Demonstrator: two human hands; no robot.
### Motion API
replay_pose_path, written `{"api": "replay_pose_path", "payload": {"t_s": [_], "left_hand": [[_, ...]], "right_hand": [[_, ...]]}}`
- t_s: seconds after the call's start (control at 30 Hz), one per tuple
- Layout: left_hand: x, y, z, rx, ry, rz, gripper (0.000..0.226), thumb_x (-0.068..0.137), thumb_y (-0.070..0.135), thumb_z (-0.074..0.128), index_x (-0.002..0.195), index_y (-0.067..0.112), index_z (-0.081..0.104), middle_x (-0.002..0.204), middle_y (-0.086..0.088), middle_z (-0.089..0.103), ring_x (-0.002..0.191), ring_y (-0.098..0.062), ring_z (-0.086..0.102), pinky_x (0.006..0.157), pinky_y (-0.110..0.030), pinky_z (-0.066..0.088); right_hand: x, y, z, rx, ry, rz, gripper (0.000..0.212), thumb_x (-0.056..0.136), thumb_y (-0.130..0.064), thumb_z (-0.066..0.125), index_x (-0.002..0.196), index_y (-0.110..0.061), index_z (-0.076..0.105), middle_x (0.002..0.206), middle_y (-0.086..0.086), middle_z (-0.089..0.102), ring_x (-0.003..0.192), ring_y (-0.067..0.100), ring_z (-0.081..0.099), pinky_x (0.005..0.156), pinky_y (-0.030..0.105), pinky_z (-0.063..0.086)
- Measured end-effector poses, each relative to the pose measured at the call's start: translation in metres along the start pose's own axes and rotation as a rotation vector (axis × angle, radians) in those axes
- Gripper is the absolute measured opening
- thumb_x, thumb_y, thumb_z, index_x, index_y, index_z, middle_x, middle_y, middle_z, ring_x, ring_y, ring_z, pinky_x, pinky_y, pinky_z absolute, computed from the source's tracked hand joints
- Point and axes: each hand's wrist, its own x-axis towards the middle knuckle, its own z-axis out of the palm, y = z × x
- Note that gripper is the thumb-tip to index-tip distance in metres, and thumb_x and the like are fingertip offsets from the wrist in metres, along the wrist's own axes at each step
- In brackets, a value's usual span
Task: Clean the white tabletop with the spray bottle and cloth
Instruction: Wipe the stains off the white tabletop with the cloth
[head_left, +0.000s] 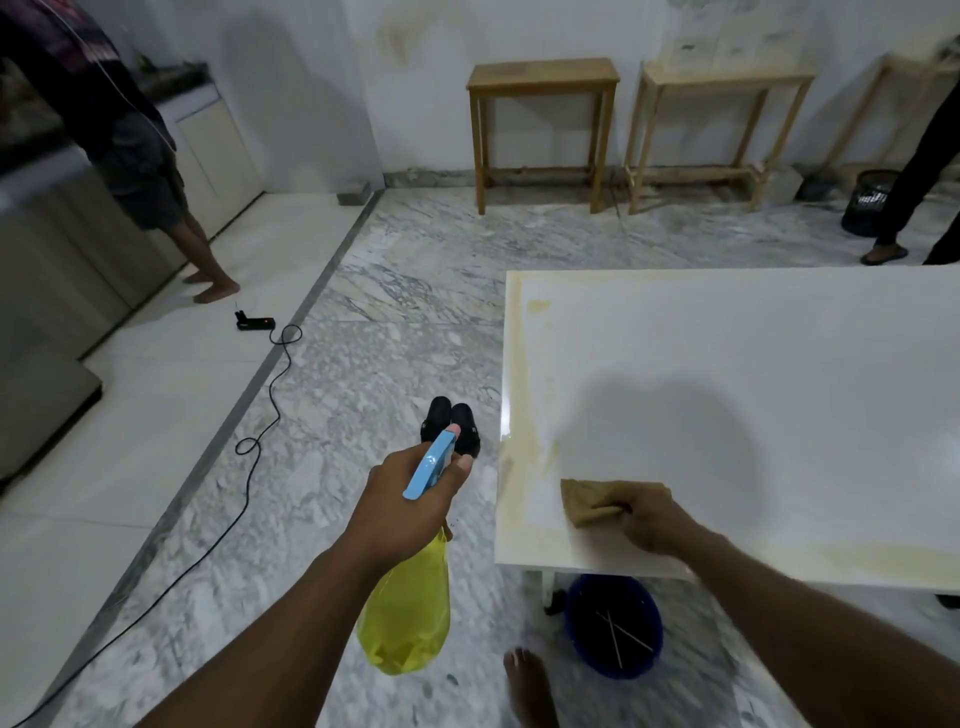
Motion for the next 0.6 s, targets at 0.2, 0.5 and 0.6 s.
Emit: {"api": "replay_pose_path", "payload": {"t_s": [0.2,0.5,0.6], "left_hand": [[0.058,0.005,-0.005,0.034,-0.012,0.007,0.029,0.087,0.064,0.066,0.097,0.037,0.071,0.088,-0.018,0.075,0.080,-0.037,0.073,0.078,-0.058,0.062],[0.230,0.004,0.003,-0.002,-0.080,0.012,0.006,0.099,0.034,0.067,0.104,0.031,0.070,0.078,-0.011,0.070,0.052,-0.003,0.061,0.053,-0.010,0.047],[0.283,0.001,-0.001,-0.012,-0.066,-0.032,0.018,0.099,0.033,0.068,0.092,0.017,0.070,0.075,-0.016,0.069,0.055,-0.010,0.062,0.052,-0.016,0.052]], "right_hand": [[0.051,-0.037,-0.085,0.243,-0.340,0.296,0.028,0.082,-0.009,0.055,0.102,-0.007,0.074,0.107,0.019,0.073,0.102,0.037,0.069,0.085,0.043,0.058],[0.249,-0.104,-0.202,0.240,-0.173,0.230,0.015,0.088,-0.004,0.055,0.089,-0.004,0.070,0.089,0.017,0.067,0.078,0.030,0.064,0.067,0.033,0.049],[0.325,-0.134,-0.237,0.104,-0.073,0.128,0.017,0.093,-0.009,0.052,0.099,-0.007,0.068,0.096,0.010,0.062,0.088,0.027,0.059,0.068,0.029,0.043]]}}
